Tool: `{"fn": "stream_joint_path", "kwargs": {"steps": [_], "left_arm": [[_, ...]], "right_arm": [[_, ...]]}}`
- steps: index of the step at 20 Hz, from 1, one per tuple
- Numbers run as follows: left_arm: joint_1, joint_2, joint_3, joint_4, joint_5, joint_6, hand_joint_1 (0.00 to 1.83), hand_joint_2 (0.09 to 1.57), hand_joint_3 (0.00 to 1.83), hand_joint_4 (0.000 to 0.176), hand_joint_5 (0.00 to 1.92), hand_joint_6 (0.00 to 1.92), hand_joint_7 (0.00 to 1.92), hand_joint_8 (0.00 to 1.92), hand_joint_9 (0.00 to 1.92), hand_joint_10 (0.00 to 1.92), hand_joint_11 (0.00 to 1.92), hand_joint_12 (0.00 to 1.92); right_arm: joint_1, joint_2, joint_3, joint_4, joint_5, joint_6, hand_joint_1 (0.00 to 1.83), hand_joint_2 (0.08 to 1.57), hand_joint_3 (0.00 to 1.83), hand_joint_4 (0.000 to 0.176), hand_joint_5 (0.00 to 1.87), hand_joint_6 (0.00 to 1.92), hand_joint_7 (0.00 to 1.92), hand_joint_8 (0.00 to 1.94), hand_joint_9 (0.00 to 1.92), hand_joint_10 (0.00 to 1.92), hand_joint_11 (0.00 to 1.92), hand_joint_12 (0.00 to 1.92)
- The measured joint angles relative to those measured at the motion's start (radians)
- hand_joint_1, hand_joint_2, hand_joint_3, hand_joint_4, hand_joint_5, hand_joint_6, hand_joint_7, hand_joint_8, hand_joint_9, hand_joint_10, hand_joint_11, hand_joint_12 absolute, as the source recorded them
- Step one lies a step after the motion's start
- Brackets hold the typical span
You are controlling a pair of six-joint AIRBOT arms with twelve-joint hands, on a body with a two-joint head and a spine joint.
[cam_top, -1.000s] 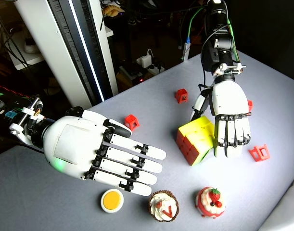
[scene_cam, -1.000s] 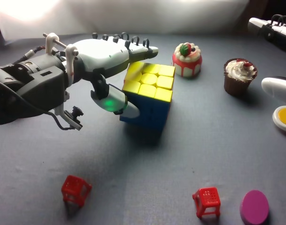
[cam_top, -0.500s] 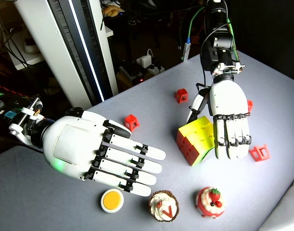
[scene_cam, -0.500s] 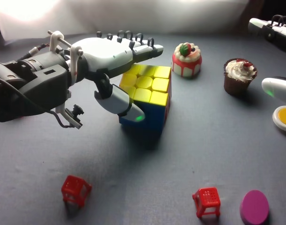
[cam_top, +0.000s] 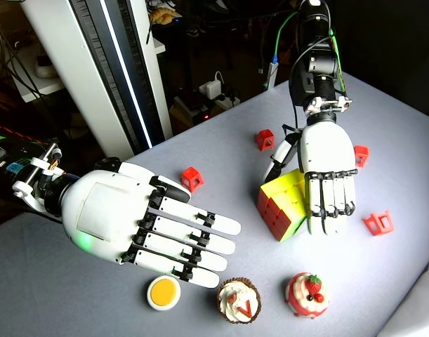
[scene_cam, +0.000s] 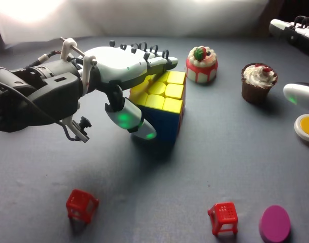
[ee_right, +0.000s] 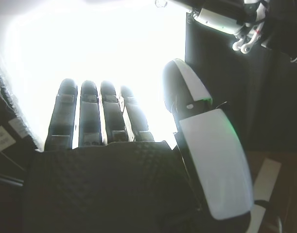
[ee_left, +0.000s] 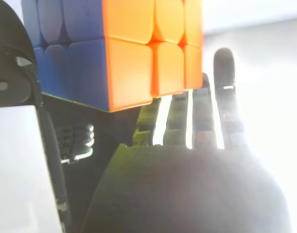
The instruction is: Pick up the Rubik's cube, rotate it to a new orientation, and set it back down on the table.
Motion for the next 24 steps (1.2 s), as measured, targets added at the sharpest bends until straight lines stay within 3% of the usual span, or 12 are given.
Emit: {"fn": "stream_joint_path", "kwargs": {"steps": [4, 5, 6, 7, 8, 9, 10, 16, 19, 20, 21, 24], "left_arm": [[0.000, -0.006, 0.003, -0.021, 0.006, 0.019, 0.76, 0.86, 0.00, 0.042, 0.00, 0.00, 0.00, 0.00, 0.00, 0.00, 0.00, 1.07], [0.000, -0.006, 0.003, -0.022, 0.006, 0.022, 0.68, 0.90, 0.01, 0.053, 0.00, 0.00, 0.00, 0.00, 0.03, 0.01, 0.00, 1.34], [0.000, -0.006, 0.003, -0.022, 0.007, 0.022, 0.67, 0.91, 0.00, 0.041, 0.00, 0.00, 0.00, 0.00, 0.05, 0.02, 0.00, 1.40], [0.000, -0.006, 0.003, -0.022, 0.007, 0.022, 0.65, 0.94, 0.01, 0.000, 0.00, 0.00, 0.05, 0.01, 0.14, 0.06, 0.00, 1.54], [0.000, -0.006, 0.003, -0.022, 0.007, 0.022, 0.70, 0.95, 0.01, 0.000, 0.03, 0.01, 0.12, 0.03, 0.21, 0.09, 0.00, 1.53], [0.000, -0.006, 0.003, -0.023, 0.006, 0.022, 0.73, 0.97, 0.00, 0.000, 0.24, 0.02, 0.37, 0.23, 0.27, 0.72, 0.13, 1.78], [0.000, -0.006, 0.003, -0.023, 0.001, 0.022, 0.75, 0.97, 0.00, 0.000, 0.38, 0.04, 0.42, 0.53, 0.28, 1.12, 0.25, 1.88], [-0.007, -0.005, 0.000, -0.028, -0.035, 0.018, 0.88, 1.00, 0.00, 0.000, 1.01, 0.08, 0.66, 0.68, 0.41, 1.27, 0.30, 1.92], [-0.007, 0.000, -0.011, -0.020, -0.038, 0.021, 0.96, 1.05, 0.01, 0.000, 1.02, 0.04, 0.65, 1.14, 0.56, 1.64, 0.59, 1.92], [-0.007, 0.002, -0.013, -0.019, -0.041, 0.019, 1.10, 1.11, 0.00, 0.000, 0.96, 0.82, 0.64, 1.51, 0.59, 1.86, 0.74, 1.92], [-0.007, 0.002, -0.013, -0.018, -0.042, 0.019, 1.12, 1.14, 0.01, 0.000, 0.90, 1.07, 0.67, 1.55, 0.68, 1.89, 0.83, 1.92], [-0.007, 0.013, -0.027, -0.013, -0.043, 0.021, 1.20, 1.24, 0.01, 0.000, 0.70, 1.17, 0.78, 1.62, 0.84, 1.92, 0.98, 1.92]], "right_arm": [[-0.006, 0.000, 0.000, 0.000, 0.004, 0.000, 0.64, 1.38, 0.00, 0.000, 0.00, 0.00, 0.00, 0.00, 0.00, 0.00, 0.00, 0.00], [-0.006, 0.000, 0.000, 0.001, 0.004, 0.000, 0.61, 1.39, 0.00, 0.000, 0.00, 0.00, 0.00, 0.00, 0.00, 0.00, 0.00, 0.00], [-0.006, 0.000, 0.000, 0.003, 0.004, 0.000, 0.62, 1.39, 0.00, 0.000, 0.00, 0.00, 0.00, 0.00, 0.00, 0.00, 0.00, 0.00], [-0.006, 0.000, 0.000, 0.003, 0.004, 0.000, 0.60, 1.37, 0.00, 0.000, 0.00, 0.00, 0.00, 0.00, 0.00, 0.00, 0.00, 0.00], [-0.006, 0.000, 0.000, 0.002, 0.004, 0.000, 0.62, 1.38, 0.00, 0.000, 0.00, 0.00, 0.00, 0.00, 0.00, 0.00, 0.00, 0.00], [-0.007, 0.000, 0.000, 0.001, 0.004, 0.000, 0.61, 1.38, 0.00, 0.000, 0.00, 0.00, 0.00, 0.00, 0.00, 0.00, 0.00, 0.00], [-0.008, 0.000, 0.000, 0.001, 0.005, 0.000, 0.60, 1.38, 0.00, 0.000, 0.00, 0.00, 0.00, 0.00, 0.00, 0.00, 0.00, 0.00], [-0.009, 0.000, 0.000, 0.003, 0.005, 0.000, 0.58, 1.38, 0.00, 0.000, 0.00, 0.00, 0.00, 0.00, 0.00, 0.00, 0.00, 0.00], [-0.009, 0.000, 0.000, 0.001, 0.005, 0.000, 0.62, 1.38, 0.00, 0.000, 0.00, 0.00, 0.00, 0.00, 0.00, 0.00, 0.00, 0.00], [-0.009, 0.000, 0.000, 0.003, 0.005, 0.000, 0.62, 1.39, 0.00, 0.000, 0.00, 0.00, 0.00, 0.00, 0.00, 0.00, 0.00, 0.00], [-0.009, 0.000, 0.000, 0.003, 0.005, 0.000, 0.60, 1.39, 0.00, 0.000, 0.00, 0.00, 0.00, 0.00, 0.00, 0.00, 0.00, 0.00], [-0.009, 0.000, 0.000, -0.013, 0.013, 0.000, 0.55, 1.38, 0.00, 0.000, 0.00, 0.00, 0.00, 0.00, 0.00, 0.00, 0.00, 0.00]]}}
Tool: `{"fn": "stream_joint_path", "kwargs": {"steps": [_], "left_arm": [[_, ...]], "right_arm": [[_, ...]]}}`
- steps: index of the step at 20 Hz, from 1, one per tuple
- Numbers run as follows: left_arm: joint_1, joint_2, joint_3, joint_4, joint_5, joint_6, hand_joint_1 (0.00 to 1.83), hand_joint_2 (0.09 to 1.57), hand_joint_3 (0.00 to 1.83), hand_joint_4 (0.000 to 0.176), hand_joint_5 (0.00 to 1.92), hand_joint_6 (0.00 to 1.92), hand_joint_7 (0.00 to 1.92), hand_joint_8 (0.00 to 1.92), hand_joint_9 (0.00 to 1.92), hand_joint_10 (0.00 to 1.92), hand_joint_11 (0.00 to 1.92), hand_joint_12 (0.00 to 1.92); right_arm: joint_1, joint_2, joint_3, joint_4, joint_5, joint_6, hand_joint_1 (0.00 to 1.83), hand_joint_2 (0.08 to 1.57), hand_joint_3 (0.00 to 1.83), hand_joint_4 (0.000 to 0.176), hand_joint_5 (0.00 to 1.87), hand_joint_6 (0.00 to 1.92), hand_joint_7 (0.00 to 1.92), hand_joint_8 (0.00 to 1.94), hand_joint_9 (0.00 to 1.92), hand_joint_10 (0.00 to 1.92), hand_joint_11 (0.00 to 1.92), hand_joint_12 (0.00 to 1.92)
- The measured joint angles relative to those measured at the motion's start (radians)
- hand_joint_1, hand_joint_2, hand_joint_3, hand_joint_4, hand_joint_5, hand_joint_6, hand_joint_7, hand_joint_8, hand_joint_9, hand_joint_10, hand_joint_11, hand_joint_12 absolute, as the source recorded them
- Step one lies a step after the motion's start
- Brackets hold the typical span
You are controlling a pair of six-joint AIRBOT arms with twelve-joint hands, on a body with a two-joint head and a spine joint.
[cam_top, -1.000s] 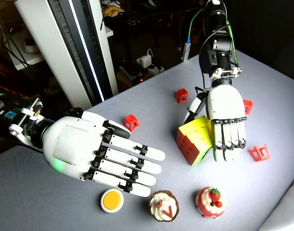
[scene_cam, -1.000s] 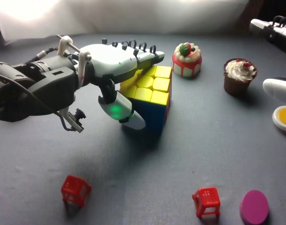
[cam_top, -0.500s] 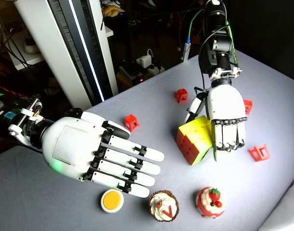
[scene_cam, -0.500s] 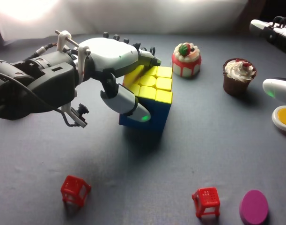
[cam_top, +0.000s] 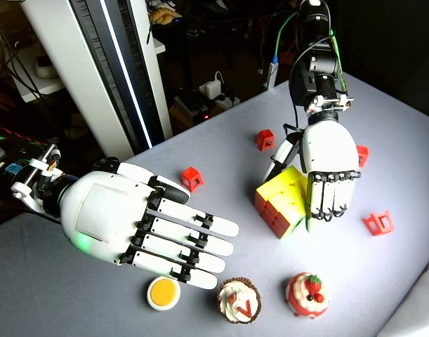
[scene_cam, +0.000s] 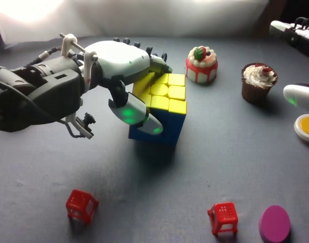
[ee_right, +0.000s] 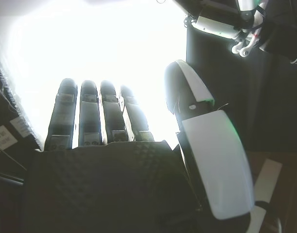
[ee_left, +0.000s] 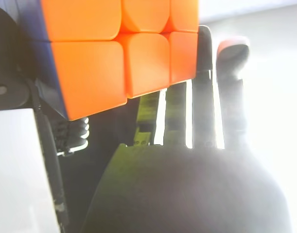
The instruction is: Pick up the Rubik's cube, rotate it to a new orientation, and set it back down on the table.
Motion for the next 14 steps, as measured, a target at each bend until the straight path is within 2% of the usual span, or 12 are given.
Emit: {"fn": "stream_joint_path", "kwargs": {"steps": [1, 5, 7, 8, 9, 10, 13, 14], "left_arm": [[0.000, 0.002, -0.001, 0.004, 0.001, 0.000, 1.12, 1.22, 0.00, 0.000, 0.77, 1.27, 0.81, 1.77, 0.93, 1.92, 1.06, 1.92], [0.000, 0.009, -0.015, 0.018, -0.005, 0.002, 1.11, 1.21, 0.00, 0.000, 0.80, 1.30, 0.95, 1.91, 1.07, 1.92, 1.17, 1.92], [0.000, 0.014, -0.020, 0.023, -0.007, 0.005, 1.12, 1.20, 0.00, 0.000, 0.80, 1.29, 0.97, 1.92, 1.09, 1.92, 1.21, 1.92], [0.000, 0.014, -0.020, 0.023, -0.008, 0.005, 1.17, 1.27, 0.01, 0.000, 0.69, 1.24, 0.74, 1.82, 1.02, 1.92, 1.14, 1.92], [0.000, 0.017, -0.023, 0.023, -0.009, 0.007, 1.18, 1.27, 0.01, 0.000, 0.67, 1.39, 0.71, 1.60, 0.99, 1.92, 1.12, 1.92], [0.000, 0.020, -0.024, 0.024, -0.009, 0.008, 1.12, 1.23, 0.00, 0.000, 0.75, 1.35, 0.82, 1.85, 0.97, 1.92, 1.08, 1.92], [0.002, 0.015, -0.014, 0.021, -0.007, 0.006, 1.11, 1.20, 0.00, 0.000, 0.84, 1.28, 0.95, 1.92, 1.11, 1.92, 1.24, 1.92], [0.003, 0.011, -0.008, 0.014, -0.006, 0.003, 1.09, 1.08, 0.00, 0.000, 0.67, 1.07, 0.90, 1.90, 1.10, 1.92, 1.24, 1.92]], "right_arm": [[0.000, 0.000, 0.000, -0.006, 0.003, 0.000, 0.57, 1.38, 0.00, 0.000, 0.00, 0.00, 0.00, 0.00, 0.00, 0.00, 0.00, 0.00], [0.000, 0.000, 0.000, -0.025, 0.017, 0.000, 0.55, 1.39, 0.00, 0.000, 0.00, 0.00, 0.00, 0.00, 0.00, 0.00, 0.00, 0.00], [0.003, 0.000, 0.000, -0.036, 0.021, 0.000, 0.56, 1.38, 0.00, 0.000, 0.00, 0.00, 0.00, 0.00, 0.00, 0.00, 0.00, 0.00], [0.004, 0.000, 0.000, -0.035, 0.022, 0.000, 0.55, 1.38, 0.00, 0.000, 0.00, 0.00, 0.00, 0.00, 0.00, 0.00, 0.00, 0.00], [0.004, 0.000, 0.000, -0.036, 0.023, 0.000, 0.54, 1.38, 0.00, 0.000, 0.00, 0.00, 0.00, 0.00, 0.00, 0.00, 0.00, 0.00], [0.008, 0.000, 0.000, -0.036, 0.019, 0.000, 0.53, 1.39, 0.00, 0.000, 0.00, 0.00, 0.00, 0.00, 0.00, 0.00, 0.00, 0.00], [0.011, 0.000, 0.000, -0.036, 0.026, 0.000, 0.52, 1.38, 0.00, 0.000, 0.00, 0.00, 0.00, 0.00, 0.00, 0.00, 0.00, 0.00], [0.011, 0.000, 0.000, -0.037, 0.027, 0.000, 0.51, 1.39, 0.00, 0.000, 0.00, 0.00, 0.00, 0.00, 0.00, 0.00, 0.00, 0.00]]}}
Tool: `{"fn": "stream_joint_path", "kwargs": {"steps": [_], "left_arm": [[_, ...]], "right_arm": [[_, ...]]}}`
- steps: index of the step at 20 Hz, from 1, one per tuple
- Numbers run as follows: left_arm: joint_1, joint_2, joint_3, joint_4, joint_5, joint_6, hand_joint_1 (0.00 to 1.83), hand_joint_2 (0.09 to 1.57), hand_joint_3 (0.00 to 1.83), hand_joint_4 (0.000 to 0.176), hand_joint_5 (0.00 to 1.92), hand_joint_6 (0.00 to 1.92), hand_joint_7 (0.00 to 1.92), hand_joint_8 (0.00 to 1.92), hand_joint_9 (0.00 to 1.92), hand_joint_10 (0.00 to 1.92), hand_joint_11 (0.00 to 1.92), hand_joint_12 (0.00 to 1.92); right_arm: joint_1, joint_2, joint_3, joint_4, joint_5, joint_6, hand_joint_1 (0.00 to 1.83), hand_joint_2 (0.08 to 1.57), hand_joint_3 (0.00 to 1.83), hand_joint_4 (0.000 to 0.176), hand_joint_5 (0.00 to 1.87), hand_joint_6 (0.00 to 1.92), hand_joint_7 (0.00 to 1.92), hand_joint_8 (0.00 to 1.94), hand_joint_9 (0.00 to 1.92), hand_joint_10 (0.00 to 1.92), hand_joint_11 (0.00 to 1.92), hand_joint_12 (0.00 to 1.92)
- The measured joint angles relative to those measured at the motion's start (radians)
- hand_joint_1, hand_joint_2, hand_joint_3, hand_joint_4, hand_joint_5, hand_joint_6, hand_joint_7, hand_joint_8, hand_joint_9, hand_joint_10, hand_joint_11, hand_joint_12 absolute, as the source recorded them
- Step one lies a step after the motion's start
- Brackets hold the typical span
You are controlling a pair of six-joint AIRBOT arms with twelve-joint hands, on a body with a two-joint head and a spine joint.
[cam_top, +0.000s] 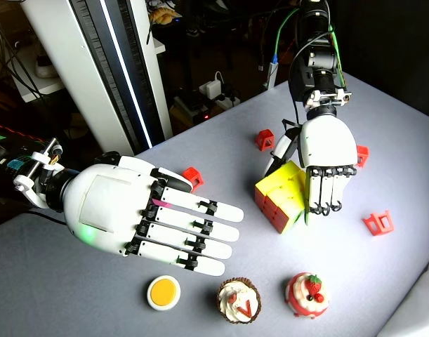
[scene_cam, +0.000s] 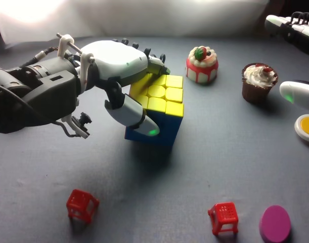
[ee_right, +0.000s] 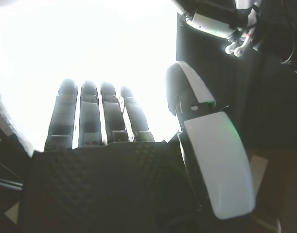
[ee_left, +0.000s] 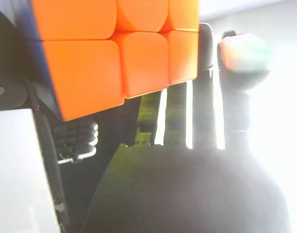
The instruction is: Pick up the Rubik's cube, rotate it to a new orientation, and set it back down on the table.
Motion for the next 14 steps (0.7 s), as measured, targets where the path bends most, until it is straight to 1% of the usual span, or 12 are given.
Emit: {"fn": "stream_joint_path", "kwargs": {"steps": [1, 2, 3, 4, 5, 6, 7, 8, 9, 10, 12, 14], "left_arm": [[0.003, 0.000, 0.000, -0.001, -0.002, 0.000, 1.06, 1.04, 0.00, 0.000, 0.59, 0.91, 0.85, 1.81, 1.05, 1.92, 1.19, 1.92], [0.006, 0.000, 0.000, -0.002, -0.009, 0.000, 0.99, 1.00, 0.00, 0.000, 0.40, 0.75, 0.53, 1.37, 0.63, 1.63, 0.72, 1.92], [0.006, 0.000, 0.000, -0.002, -0.008, 0.000, 0.84, 0.96, 0.00, 0.000, 0.14, 0.46, 0.19, 0.64, 0.13, 0.98, 0.14, 1.66], [0.006, 0.002, -0.002, -0.002, -0.005, 0.000, 0.79, 0.94, 0.00, 0.024, 0.07, 0.21, 0.12, 0.25, 0.02, 0.57, 0.03, 1.33], [0.010, 0.004, -0.004, 0.002, 0.000, 0.002, 0.77, 0.92, 0.00, 0.038, 0.01, 0.04, 0.02, 0.05, 0.00, 0.11, 0.00, 0.61], [0.013, 0.010, -0.010, 0.002, 0.001, 0.002, 0.77, 0.90, 0.00, 0.053, 0.00, 0.01, 0.00, 0.01, 0.00, 0.02, 0.00, 0.12], [0.013, 0.016, -0.016, 0.002, -0.004, 0.002, 0.76, 0.89, 0.00, 0.063, 0.00, 0.00, 0.00, 0.00, 0.00, 0.00, 0.00, 0.02], [0.013, 0.021, -0.016, 0.002, -0.014, 0.001, 0.76, 0.87, 0.00, 0.082, 0.00, 0.00, 0.00, 0.00, 0.00, 0.00, 0.00, 0.00], [0.013, 0.024, -0.017, 0.002, -0.022, 0.001, 0.74, 0.85, 0.00, 0.082, 0.00, 0.00, 0.00, 0.00, 0.00, 0.00, 0.00, 0.00], [0.016, 0.028, -0.017, 0.001, -0.021, 0.001, 0.72, 0.84, 0.00, 0.078, 0.00, 0.00, 0.00, 0.00, 0.00, 0.00, 0.00, 0.00], [0.021, 0.031, -0.017, 0.000, -0.020, 0.001, 0.73, 0.85, 0.00, 0.055, 0.00, 0.00, 0.00, 0.00, 0.00, 0.00, 0.00, 0.00], [0.021, 0.035, -0.023, 0.000, -0.018, 0.003, 0.73, 0.84, 0.00, 0.060, 0.00, 0.00, 0.00, 0.00, 0.00, 0.00, 0.00, 0.00]], "right_arm": [[0.000, 0.000, 0.000, 0.000, 0.000, 0.000, 0.51, 1.39, 0.00, 0.000, 0.00, 0.00, 0.00, 0.00, 0.00, 0.00, 0.00, 0.00], [0.000, 0.000, 0.000, 0.001, 0.000, 0.000, 0.54, 1.38, 0.00, 0.000, 0.00, 0.00, 0.00, 0.00, 0.00, 0.00, 0.00, 0.00], [0.000, 0.000, 0.000, 0.002, 0.000, 0.000, 0.51, 1.38, 0.00, 0.000, 0.00, 0.00, 0.00, 0.00, 0.00, 0.00, 0.00, 0.00], [0.000, 0.000, 0.000, 0.002, 0.000, 0.000, 0.49, 1.38, 0.00, 0.000, 0.00, 0.00, 0.00, 0.00, 0.00, 0.00, 0.00, 0.00], [0.000, 0.000, 0.000, 0.002, 0.000, 0.000, 0.51, 1.38, 0.00, 0.000, 0.00, 0.00, 0.00, 0.00, 0.00, 0.00, 0.00, 0.00], [0.000, 0.000, 0.000, 0.002, 0.000, 0.000, 0.51, 1.38, 0.00, 0.000, 0.00, 0.00, 0.00, 0.00, 0.00, 0.00, 0.00, 0.00], [0.000, 0.000, 0.000, 0.005, 0.000, 0.000, 0.50, 1.39, 0.00, 0.000, 0.00, 0.00, 0.00, 0.00, 0.00, 0.00, 0.00, 0.00], [0.000, 0.000, 0.000, 0.008, 0.000, 0.000, 0.50, 1.39, 0.00, 0.000, 0.00, 0.00, 0.00, 0.00, 0.00, 0.00, 0.00, 0.00], [0.000, 0.000, 0.000, 0.008, 0.000, 0.000, 0.52, 1.38, 0.00, 0.000, 0.00, 0.00, 0.00, 0.00, 0.00, 0.00, 0.00, 0.00], [0.000, 0.000, 0.000, 0.009, 0.000, 0.000, 0.52, 1.38, 0.00, 0.000, 0.00, 0.00, 0.00, 0.00, 0.00, 0.00, 0.00, 0.00], [0.000, 0.000, 0.000, 0.010, 0.000, 0.000, 0.52, 1.38, 0.00, 0.000, 0.00, 0.00, 0.00, 0.00, 0.00, 0.00, 0.00, 0.00], [-0.001, 0.000, 0.000, 0.011, 0.000, 0.000, 0.51, 1.39, 0.00, 0.000, 0.00, 0.00, 0.00, 0.00, 0.00, 0.00, 0.00, 0.00]]}}
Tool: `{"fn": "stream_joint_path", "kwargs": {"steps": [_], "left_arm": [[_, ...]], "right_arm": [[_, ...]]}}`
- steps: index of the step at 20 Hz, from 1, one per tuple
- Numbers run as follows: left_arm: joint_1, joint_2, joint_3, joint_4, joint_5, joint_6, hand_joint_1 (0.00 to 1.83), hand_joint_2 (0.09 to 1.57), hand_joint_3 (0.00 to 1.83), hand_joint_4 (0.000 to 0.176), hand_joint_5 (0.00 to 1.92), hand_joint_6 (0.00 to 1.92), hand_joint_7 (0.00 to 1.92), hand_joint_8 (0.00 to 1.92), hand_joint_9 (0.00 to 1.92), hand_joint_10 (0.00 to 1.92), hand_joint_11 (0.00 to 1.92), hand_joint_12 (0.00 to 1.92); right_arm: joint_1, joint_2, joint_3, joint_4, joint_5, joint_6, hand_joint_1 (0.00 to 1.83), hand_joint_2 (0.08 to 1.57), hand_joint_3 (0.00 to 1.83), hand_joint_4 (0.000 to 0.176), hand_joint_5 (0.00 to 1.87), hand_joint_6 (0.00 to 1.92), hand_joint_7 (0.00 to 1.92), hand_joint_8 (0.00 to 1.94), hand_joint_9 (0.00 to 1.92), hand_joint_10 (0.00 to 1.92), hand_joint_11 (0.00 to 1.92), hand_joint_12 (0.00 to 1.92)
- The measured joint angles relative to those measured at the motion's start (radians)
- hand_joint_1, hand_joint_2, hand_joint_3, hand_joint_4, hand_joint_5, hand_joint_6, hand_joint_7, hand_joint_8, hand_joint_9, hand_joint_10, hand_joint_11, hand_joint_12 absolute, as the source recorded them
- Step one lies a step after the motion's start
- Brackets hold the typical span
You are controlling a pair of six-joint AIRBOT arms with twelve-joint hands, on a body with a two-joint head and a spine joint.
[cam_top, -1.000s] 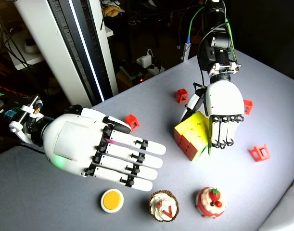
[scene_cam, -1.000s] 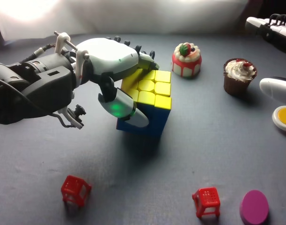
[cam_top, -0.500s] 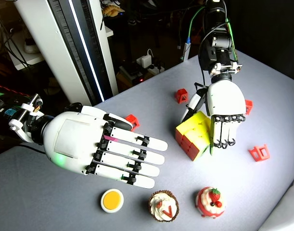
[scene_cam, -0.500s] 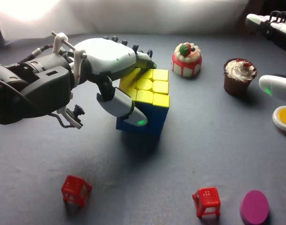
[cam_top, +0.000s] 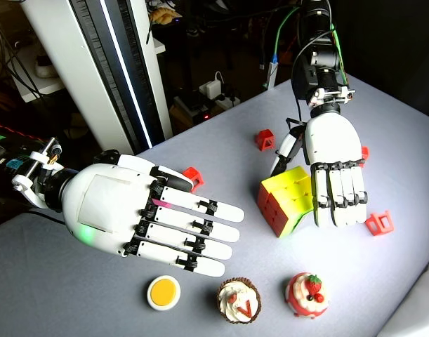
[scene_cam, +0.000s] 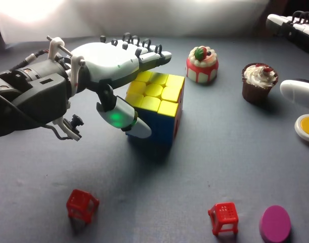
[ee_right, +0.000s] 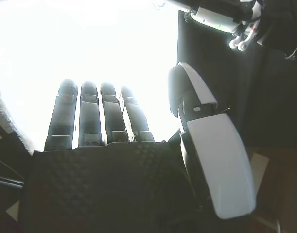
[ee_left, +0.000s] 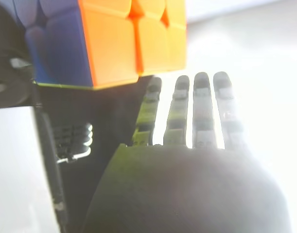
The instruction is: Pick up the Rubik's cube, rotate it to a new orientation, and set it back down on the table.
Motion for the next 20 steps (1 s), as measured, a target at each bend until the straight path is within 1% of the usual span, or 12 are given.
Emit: {"fn": "stream_joint_path", "kwargs": {"steps": [1, 3, 4, 10, 12, 14, 15, 16, 17, 18, 19, 20], "left_arm": [[0.000, 0.002, 0.000, -0.003, -0.001, 0.010, 0.74, 0.85, 0.00, 0.059, 0.00, 0.00, 0.00, 0.00, 0.00, 0.00, 0.00, 0.00], [0.000, 0.003, 0.000, -0.024, 0.003, 0.034, 0.75, 0.84, 0.00, 0.053, 0.00, 0.00, 0.00, 0.00, 0.00, 0.00, 0.00, 0.00], [0.000, 0.004, 0.000, -0.024, 0.005, 0.036, 0.75, 0.83, 0.00, 0.051, 0.00, 0.00, 0.00, 0.00, 0.00, 0.00, 0.00, 0.00], [-0.001, -0.009, 0.023, -0.071, 0.037, 0.084, 0.76, 0.84, 0.00, 0.055, 0.00, 0.00, 0.00, 0.00, 0.00, 0.00, 0.00, 0.00], [-0.001, -0.012, 0.023, -0.074, 0.042, 0.085, 0.76, 0.87, 0.00, 0.047, 0.00, 0.00, 0.00, 0.00, 0.00, 0.00, 0.00, 0.00], [-0.001, -0.020, 0.031, -0.077, 0.051, 0.085, 0.76, 0.90, 0.01, 0.013, 0.00, 0.00, 0.00, 0.00, 0.00, 0.00, 0.00, 0.00], [-0.001, -0.025, 0.036, -0.077, 0.056, 0.085, 0.77, 0.93, 0.01, 0.013, 0.07, 0.01, 0.09, 0.01, 0.05, 0.01, 0.00, 0.00], [-0.001, -0.031, 0.038, -0.081, 0.057, 0.084, 0.78, 0.97, 0.00, 0.000, 0.19, 0.01, 0.22, 0.05, 0.18, 0.03, 0.00, 0.37], [-0.001, -0.033, 0.038, -0.082, 0.054, 0.084, 0.80, 0.98, 0.00, 0.000, 0.34, 0.03, 0.37, 0.06, 0.31, 0.09, 0.00, 1.10], [-0.003, -0.034, 0.038, -0.080, 0.043, 0.085, 0.82, 0.97, 0.00, 0.000, 0.47, 0.03, 0.49, 0.05, 0.38, 0.30, 0.00, 1.50], [-0.006, -0.034, 0.038, -0.080, 0.030, 0.084, 0.87, 1.01, 0.01, 0.000, 0.63, 0.07, 0.69, 0.53, 0.60, 1.02, 0.40, 1.79], [-0.013, -0.036, 0.039, -0.074, 0.026, 0.087, 0.89, 1.04, 0.01, 0.000, 0.81, 0.15, 0.77, 1.02, 0.74, 1.43, 0.71, 1.87]], "right_arm": [[0.000, 0.000, 0.000, 0.001, 0.000, 0.000, 0.54, 1.39, 0.00, 0.000, 0.00, 0.00, 0.00, 0.00, 0.00, 0.00, 0.02, 0.01], [0.000, 0.000, 0.000, 0.002, 0.000, 0.000, 0.47, 1.39, 0.00, 0.000, 0.00, 0.00, 0.00, 0.00, 0.00, 0.00, 0.00, 0.00], [0.000, 0.000, 0.000, 0.002, 0.000, 0.000, 0.50, 1.40, 0.00, 0.000, 0.00, 0.00, 0.00, 0.00, 0.00, 0.00, 0.00, 0.00], [-0.010, 0.000, -0.001, 0.008, -0.004, 0.000, 0.54, 1.38, 0.00, 0.000, 0.00, 0.00, 0.00, 0.00, 0.00, 0.00, 0.00, 0.00], [-0.010, 0.000, -0.001, 0.011, 0.000, 0.000, 0.57, 1.38, 0.00, 0.000, 0.00, 0.00, 0.00, 0.00, 0.00, 0.00, 0.00, 0.00], [-0.010, 0.000, -0.001, 0.011, 0.001, 0.000, 0.56, 1.38, 0.00, 0.000, 0.00, 0.00, 0.00, 0.00, 0.00, 0.00, 0.00, 0.00], [-0.010, 0.000, -0.001, 0.012, 0.001, 0.000, 0.57, 1.38, 0.00, 0.000, 0.00, 0.00, 0.00, 0.00, 0.00, 0.00, 0.00, 0.00], [-0.010, 0.000, -0.001, 0.015, 0.001, 0.000, 0.58, 1.38, 0.00, 0.000, 0.00, 0.00, 0.00, 0.00, 0.00, 0.00, 0.00, 0.00], [-0.010, 0.000, -0.001, 0.016, 0.001, 0.000, 0.58, 1.38, 0.00, 0.000, 0.00, 0.00, 0.00, 0.00, 0.00, 0.00, 0.00, 0.00], [-0.010, 0.000, -0.001, 0.016, 0.001, 0.000, 0.57, 1.38, 0.00, 0.000, 0.00, 0.00, 0.00, 0.00, 0.00, 0.00, 0.00, 0.00], [-0.010, 0.000, -0.001, 0.016, 0.001, 0.000, 0.58, 1.38, 0.00, 0.000, 0.00, 0.00, 0.00, 0.00, 0.00, 0.00, 0.00, 0.00], [-0.010, 0.000, -0.001, 0.015, 0.001, 0.000, 0.55, 1.38, 0.00, 0.000, 0.00, 0.00, 0.00, 0.00, 0.00, 0.00, 0.00, 0.00]]}}
